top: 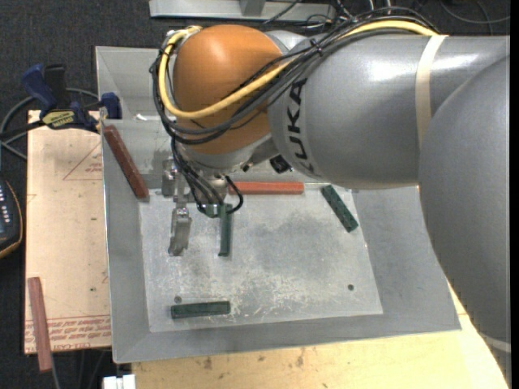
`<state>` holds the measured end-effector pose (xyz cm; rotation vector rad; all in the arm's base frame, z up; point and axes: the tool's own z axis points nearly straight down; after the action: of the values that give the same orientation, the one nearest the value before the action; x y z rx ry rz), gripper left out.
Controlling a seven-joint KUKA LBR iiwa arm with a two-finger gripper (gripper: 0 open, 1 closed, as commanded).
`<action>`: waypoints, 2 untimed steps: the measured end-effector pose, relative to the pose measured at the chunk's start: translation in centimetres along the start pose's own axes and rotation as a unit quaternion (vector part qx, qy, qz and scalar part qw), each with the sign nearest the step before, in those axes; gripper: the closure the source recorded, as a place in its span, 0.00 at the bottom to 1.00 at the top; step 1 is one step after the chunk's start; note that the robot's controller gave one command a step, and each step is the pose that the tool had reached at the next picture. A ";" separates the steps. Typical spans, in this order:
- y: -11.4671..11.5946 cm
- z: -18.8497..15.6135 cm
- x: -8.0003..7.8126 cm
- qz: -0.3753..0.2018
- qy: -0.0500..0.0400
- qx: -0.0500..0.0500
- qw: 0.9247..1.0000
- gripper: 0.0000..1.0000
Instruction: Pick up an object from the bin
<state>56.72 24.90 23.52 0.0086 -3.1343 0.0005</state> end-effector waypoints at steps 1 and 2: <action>-1.3 16.0 -7.0 -0.145 -0.003 0.000 0.989 0.00; -0.9 12.0 -7.0 -0.426 -0.007 0.001 0.905 0.00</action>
Offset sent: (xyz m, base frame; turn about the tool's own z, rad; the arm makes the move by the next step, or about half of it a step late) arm 0.0691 -0.0115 -0.1561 -0.2936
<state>63.65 24.07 11.48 1.3501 -2.8441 -0.0015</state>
